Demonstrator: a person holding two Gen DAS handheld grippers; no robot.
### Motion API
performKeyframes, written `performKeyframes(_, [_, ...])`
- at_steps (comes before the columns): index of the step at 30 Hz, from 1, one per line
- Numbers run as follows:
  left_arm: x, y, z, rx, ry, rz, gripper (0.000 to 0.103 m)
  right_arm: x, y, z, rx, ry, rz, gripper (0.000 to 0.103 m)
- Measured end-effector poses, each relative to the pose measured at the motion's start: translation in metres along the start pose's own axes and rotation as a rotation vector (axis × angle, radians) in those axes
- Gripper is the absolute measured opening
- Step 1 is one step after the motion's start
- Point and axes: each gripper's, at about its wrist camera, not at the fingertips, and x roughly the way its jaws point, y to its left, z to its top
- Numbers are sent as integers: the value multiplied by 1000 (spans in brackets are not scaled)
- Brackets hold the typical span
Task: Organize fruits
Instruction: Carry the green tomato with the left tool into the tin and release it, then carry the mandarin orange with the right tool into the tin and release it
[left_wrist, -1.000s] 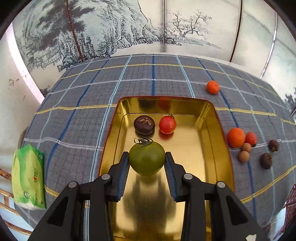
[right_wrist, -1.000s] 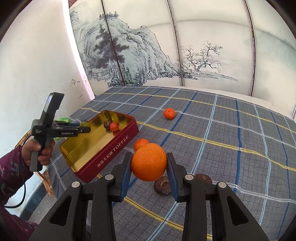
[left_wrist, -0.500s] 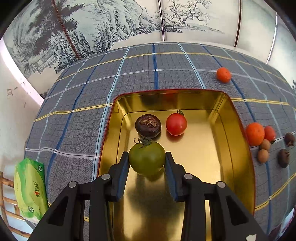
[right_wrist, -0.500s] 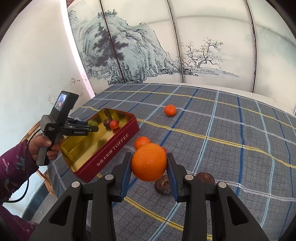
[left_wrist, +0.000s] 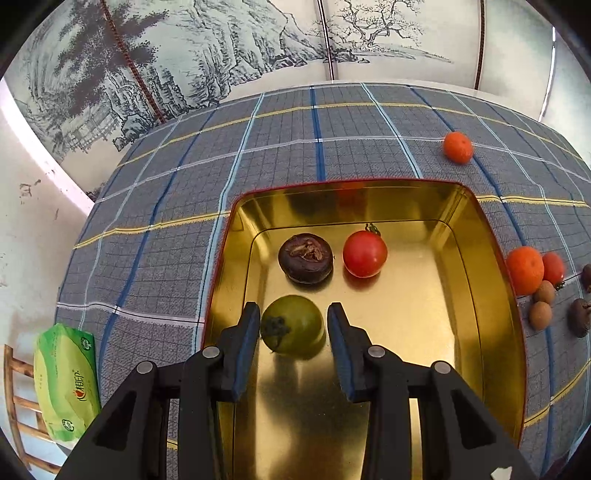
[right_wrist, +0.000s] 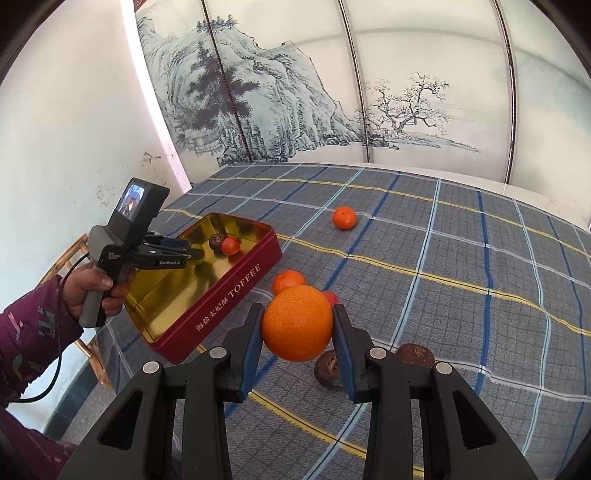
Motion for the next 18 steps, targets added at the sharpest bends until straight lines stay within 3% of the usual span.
performKeyframes(4, [-4, -2, -1, 9, -16, 16, 37, 0, 1, 0, -4, -1, 3, 37])
performKeyframes(8, [-16, -7, -6, 21, -57, 50, 49, 0, 4, 3, -9, 1, 5, 37])
performKeyframes(12, [-31, -13, -12, 38, -97, 79, 52, -1, 7, 3, -14, 4, 9, 37])
performKeyframes(18, [-55, -18, -23, 22, -135, 72, 58, -1, 16, 5, -26, 7, 21, 37])
